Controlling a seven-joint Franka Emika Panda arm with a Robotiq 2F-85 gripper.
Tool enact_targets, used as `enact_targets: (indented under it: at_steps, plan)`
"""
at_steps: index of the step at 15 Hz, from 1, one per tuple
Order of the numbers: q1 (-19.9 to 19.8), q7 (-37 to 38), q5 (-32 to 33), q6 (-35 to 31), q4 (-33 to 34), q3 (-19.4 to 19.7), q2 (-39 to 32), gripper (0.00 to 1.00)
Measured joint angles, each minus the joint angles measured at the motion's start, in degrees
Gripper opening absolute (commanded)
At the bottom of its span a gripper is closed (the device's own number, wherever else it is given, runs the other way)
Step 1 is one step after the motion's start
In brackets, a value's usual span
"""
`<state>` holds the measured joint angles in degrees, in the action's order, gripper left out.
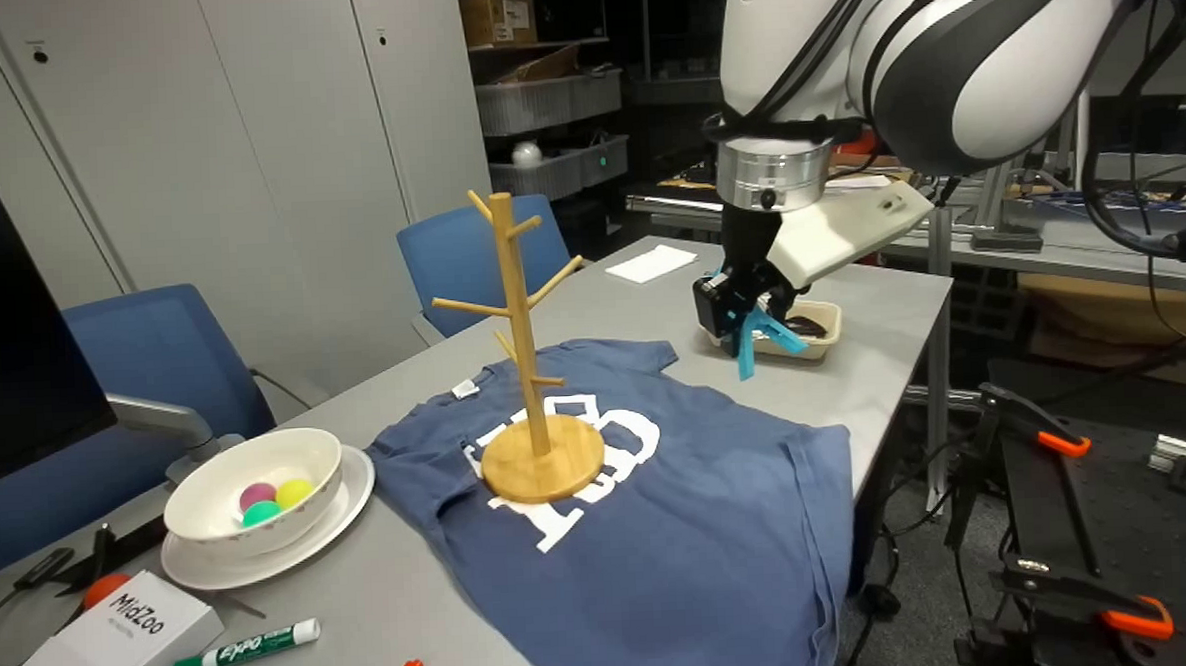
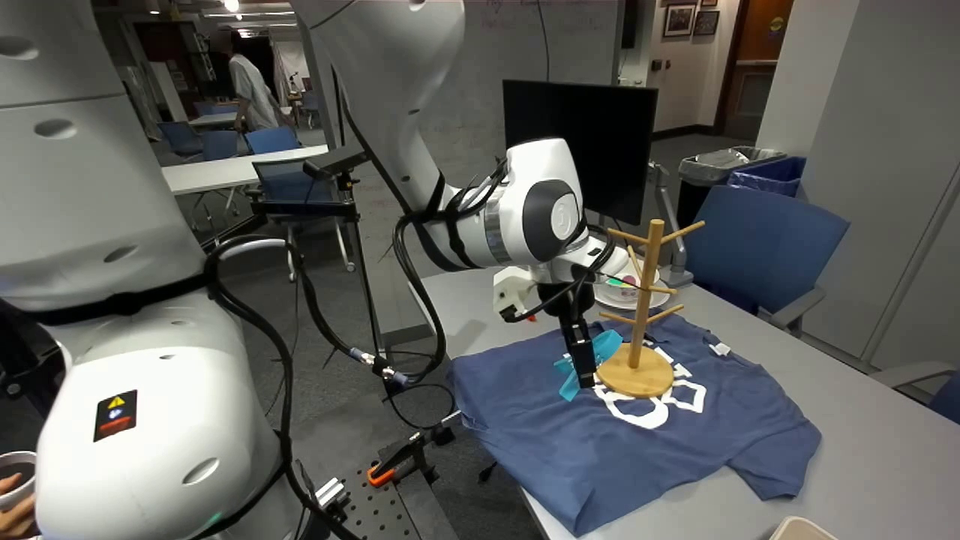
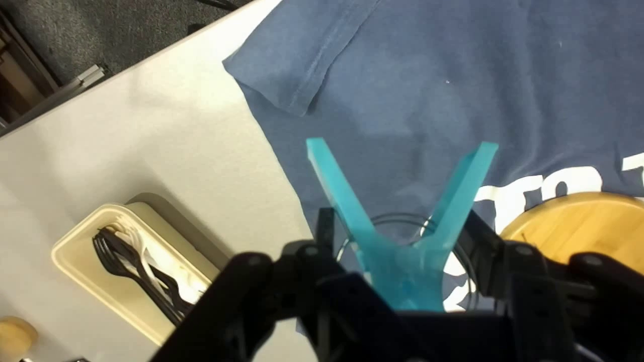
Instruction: Pick up the light blue cloth peg and put it on the table.
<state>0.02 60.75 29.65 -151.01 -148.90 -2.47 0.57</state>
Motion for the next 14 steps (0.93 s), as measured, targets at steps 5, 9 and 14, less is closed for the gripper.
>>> enact_targets:
  at_steps: [5,9,14]
  plan:
    - [-0.02,0.16,-0.3,-0.03,2.17,2.22,-4.25,0.36]
    - [-0.02,-1.55,-6.02,-0.6,6.37,3.88,-10.86,0.36]
    - [0.13,-7.41,-17.56,-1.16,12.52,4.01,-19.72,0.36]
